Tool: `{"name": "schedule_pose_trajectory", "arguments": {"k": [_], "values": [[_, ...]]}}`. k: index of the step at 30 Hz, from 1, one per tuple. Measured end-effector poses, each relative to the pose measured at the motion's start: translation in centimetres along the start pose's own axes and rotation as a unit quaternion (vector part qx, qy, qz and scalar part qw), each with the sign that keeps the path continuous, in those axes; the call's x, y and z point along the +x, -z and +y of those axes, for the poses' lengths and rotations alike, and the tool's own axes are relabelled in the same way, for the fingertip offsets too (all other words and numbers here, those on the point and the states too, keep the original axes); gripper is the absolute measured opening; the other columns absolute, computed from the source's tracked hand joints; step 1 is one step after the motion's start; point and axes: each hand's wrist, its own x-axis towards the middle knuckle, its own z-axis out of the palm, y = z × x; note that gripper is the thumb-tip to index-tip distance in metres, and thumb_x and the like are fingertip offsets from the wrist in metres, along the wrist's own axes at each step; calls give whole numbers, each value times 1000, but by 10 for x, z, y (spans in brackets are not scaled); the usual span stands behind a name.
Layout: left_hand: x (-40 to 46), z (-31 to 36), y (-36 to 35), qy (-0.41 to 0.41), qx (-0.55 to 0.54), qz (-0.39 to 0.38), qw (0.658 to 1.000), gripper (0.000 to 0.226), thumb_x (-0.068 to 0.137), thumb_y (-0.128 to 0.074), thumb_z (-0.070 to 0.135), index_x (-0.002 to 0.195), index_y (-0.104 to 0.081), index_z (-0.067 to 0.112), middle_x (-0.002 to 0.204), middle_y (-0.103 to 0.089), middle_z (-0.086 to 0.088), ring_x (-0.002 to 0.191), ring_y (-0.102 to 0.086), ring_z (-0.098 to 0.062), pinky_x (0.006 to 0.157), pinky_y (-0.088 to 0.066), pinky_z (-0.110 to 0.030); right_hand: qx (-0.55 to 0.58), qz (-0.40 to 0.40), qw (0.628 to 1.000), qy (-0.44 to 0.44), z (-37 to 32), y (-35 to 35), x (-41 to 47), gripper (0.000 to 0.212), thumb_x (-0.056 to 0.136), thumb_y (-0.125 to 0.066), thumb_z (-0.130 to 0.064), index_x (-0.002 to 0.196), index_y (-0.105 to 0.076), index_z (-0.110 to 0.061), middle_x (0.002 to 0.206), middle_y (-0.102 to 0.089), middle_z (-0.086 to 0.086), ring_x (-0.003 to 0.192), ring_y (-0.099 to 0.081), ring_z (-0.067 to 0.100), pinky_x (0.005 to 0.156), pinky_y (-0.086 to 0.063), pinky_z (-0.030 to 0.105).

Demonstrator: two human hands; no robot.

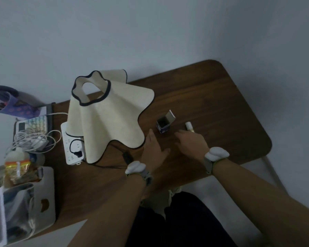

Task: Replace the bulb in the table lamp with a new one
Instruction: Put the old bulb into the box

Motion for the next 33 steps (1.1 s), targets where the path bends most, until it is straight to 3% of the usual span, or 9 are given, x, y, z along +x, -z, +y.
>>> {"name": "schedule_pose_trajectory", "arguments": {"k": [7,11,15,19,22,26,33], "values": [[24,35,0,9,-7,67,998,121,88,-78,41,162,15,21,172,-3,-6,158,-8,-32,118,-34,-52,-6,38,999,-22,28,8,12,48,104,-52,-32,150,-46,-19,155,-47,8,125,-57,32,94,-55,47],[32,48,0,9,-18,73,997,99,96,-68,29,164,4,20,171,-5,-7,157,-9,-34,121,-32,-52,-9,56,998,-30,41,13,21,40,106,-48,-24,145,-49,-16,143,-53,12,115,-59,34,90,-54,45],[37,59,1,0,-77,141,987,60,105,-52,25,158,-26,13,162,-31,-11,147,-36,-33,118,-39,-48,46,60,996,-52,49,20,34,39,107,-46,-22,145,-43,-12,135,-53,13,114,-57,35,87,-54,47],[40,64,1,23,-28,239,970,43,109,-43,34,147,-45,14,147,-50,-8,122,-61,-29,95,-55,-42,67,50,994,-66,55,23,47,45,106,-50,-24,148,-41,-13,133,-52,15,114,-57,36,87,-54,47],[45,61,0,13,8,253,967,43,107,-48,32,146,-47,15,143,-55,-7,113,-66,-27,86,-57,-37,65,25,995,-71,61,21,55,48,106,-50,-28,151,-38,-14,131,-51,17,112,-59,39,86,-53,46],[48,58,-1,30,-7,228,973,54,102,-57,30,152,-40,16,147,-51,-8,121,-62,-29,93,-57,-42,69,-19,994,-80,66,18,63,55,105,-53,-31,154,-34,-14,131,-53,20,110,-62,42,82,-51,44],[43,58,-2,28,34,199,979,70,97,-65,35,157,-35,15,147,-49,-8,122,-60,-27,91,-57,-43,72,-130,986,-71,66,13,79,81,101,-62,-37,164,-15,-20,139,-54,20,118,-60,39,98,-53,49]]}}
